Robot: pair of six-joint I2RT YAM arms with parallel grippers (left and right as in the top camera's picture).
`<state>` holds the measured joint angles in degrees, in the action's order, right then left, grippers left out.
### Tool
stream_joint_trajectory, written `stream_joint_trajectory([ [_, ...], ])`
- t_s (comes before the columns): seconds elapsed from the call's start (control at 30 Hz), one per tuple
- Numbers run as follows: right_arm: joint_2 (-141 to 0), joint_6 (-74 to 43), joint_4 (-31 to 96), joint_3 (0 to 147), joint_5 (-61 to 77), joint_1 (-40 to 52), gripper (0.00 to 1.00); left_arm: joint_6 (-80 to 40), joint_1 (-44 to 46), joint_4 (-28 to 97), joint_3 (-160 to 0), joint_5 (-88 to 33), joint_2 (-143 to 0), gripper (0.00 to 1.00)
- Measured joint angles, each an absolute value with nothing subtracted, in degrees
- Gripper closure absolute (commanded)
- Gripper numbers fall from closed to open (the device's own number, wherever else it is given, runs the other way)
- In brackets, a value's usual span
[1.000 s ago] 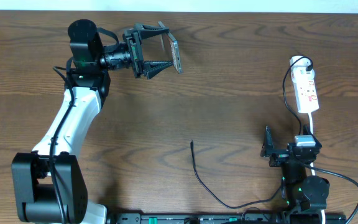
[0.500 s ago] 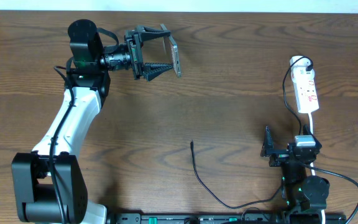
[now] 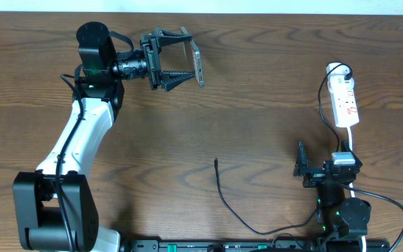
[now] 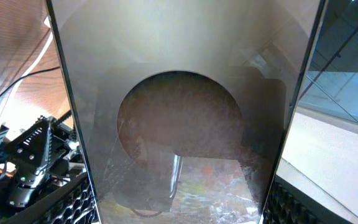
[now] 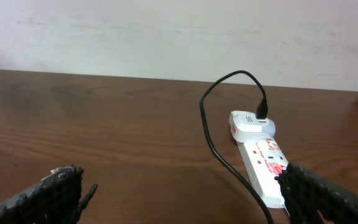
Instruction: Plug charger to phone and switch on socket
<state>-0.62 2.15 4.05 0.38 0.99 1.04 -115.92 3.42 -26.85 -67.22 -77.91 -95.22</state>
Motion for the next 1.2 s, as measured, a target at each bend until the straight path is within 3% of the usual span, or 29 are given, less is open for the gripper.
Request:
stream_joint_trajectory([
  [1.2, -0.62, 2.17, 4.05, 0.38, 0.99, 1.04, 0.01, -115.94, 0.36, -26.81, -67.22, -74.15, -95.22, 0.93],
])
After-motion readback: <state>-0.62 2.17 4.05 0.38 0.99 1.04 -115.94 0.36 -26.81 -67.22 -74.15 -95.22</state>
